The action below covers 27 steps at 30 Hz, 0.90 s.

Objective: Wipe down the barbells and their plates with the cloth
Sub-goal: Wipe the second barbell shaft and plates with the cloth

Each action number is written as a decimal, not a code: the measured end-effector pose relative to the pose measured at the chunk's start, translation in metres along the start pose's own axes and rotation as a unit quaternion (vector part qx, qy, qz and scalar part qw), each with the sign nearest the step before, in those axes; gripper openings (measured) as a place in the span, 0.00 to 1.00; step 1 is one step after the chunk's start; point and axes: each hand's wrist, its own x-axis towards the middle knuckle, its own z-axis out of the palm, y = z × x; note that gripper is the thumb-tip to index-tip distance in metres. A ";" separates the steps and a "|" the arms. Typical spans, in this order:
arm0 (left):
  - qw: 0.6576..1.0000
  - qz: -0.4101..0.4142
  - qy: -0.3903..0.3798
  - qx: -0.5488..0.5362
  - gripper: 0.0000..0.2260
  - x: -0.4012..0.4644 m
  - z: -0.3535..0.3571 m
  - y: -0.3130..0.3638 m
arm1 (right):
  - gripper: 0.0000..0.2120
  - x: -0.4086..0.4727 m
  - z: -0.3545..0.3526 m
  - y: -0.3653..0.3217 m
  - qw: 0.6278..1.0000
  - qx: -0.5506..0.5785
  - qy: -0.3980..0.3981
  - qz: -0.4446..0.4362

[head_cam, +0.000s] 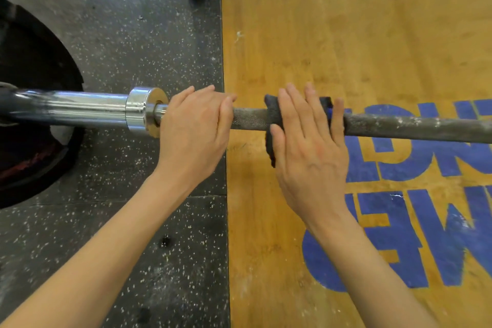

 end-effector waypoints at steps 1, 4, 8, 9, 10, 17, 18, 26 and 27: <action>1.000 0.001 0.010 -0.008 0.22 -0.003 0.001 0.001 | 0.23 -0.005 -0.005 0.004 0.999 -0.009 0.005 0.035; 0.999 0.004 0.031 -0.012 0.21 -0.015 0.004 0.004 | 0.22 -0.004 -0.007 -0.026 0.996 0.012 -0.004 0.092; 0.999 0.008 0.045 -0.021 0.21 -0.033 0.002 0.006 | 0.23 -0.005 -0.013 -0.026 0.998 0.018 -0.056 -0.006; 0.999 0.008 0.044 -0.025 0.21 -0.038 0.002 0.007 | 0.24 -0.011 -0.019 -0.013 0.998 0.000 -0.064 -0.003; 0.999 0.008 0.043 -0.027 0.20 -0.043 0.001 0.007 | 0.24 -0.017 -0.025 -0.001 0.998 -0.020 -0.062 0.022; 0.999 0.009 0.038 -0.024 0.22 -0.077 -0.003 0.014 | 0.17 -0.022 -0.024 -0.037 0.998 0.005 -0.051 0.022; 0.999 0.011 0.033 -0.024 0.22 -0.082 -0.004 0.015 | 0.18 -0.027 -0.029 -0.029 0.998 -0.005 -0.065 0.004; 0.999 0.012 0.031 -0.022 0.21 -0.119 -0.010 0.024 | 0.20 -0.091 -0.048 -0.031 0.998 -0.001 -0.062 0.029; 0.999 0.009 0.031 -0.020 0.21 -0.122 -0.010 0.025 | 0.22 -0.079 -0.049 -0.033 0.997 -0.009 -0.072 0.026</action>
